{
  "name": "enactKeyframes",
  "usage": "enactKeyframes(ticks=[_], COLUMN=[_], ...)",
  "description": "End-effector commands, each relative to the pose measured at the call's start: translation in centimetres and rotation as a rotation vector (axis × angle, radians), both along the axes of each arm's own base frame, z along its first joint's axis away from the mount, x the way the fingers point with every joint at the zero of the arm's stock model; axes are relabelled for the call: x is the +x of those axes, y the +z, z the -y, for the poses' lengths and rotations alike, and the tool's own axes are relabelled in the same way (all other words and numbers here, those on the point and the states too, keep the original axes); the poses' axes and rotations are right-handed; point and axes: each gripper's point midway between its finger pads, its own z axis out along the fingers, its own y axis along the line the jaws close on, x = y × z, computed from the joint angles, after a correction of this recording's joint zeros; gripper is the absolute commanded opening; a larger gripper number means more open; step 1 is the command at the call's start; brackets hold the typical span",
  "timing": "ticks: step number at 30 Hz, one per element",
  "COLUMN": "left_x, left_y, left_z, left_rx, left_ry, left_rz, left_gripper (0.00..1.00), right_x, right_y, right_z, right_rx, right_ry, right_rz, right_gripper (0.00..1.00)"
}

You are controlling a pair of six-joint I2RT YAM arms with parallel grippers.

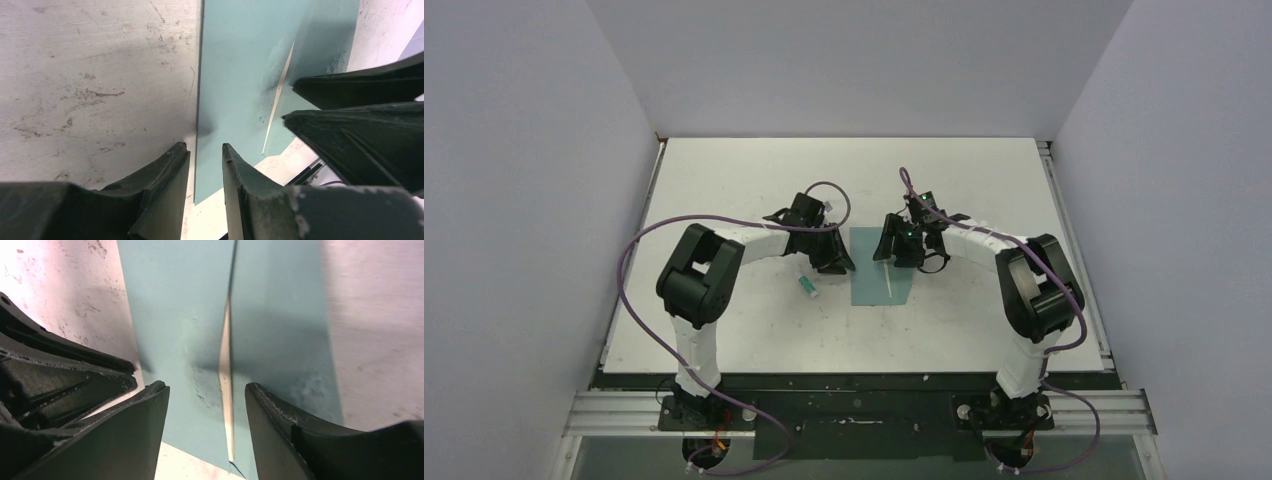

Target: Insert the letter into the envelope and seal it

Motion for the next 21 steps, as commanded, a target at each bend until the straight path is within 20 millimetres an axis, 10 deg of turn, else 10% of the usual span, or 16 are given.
enactKeyframes(ticks=[1, 10, 21], left_x=[1.5, 2.5, -0.8], left_y=[1.2, 4.1, 1.0], left_z=[-1.0, -2.2, 0.2], left_rx=[0.008, 0.045, 0.031], left_ry=[0.009, -0.017, -0.069], left_rz=[0.065, 0.155, 0.007], left_gripper=[0.31, 0.38, 0.42], right_x=[1.5, 1.4, -1.5], right_y=[4.6, 6.5, 2.6], right_z=[2.4, 7.0, 0.7], right_rx=[-0.012, -0.106, 0.01], right_ry=[-0.051, -0.145, 0.015], right_rz=[0.141, 0.199, 0.083], right_gripper=[0.59, 0.61, 0.62])
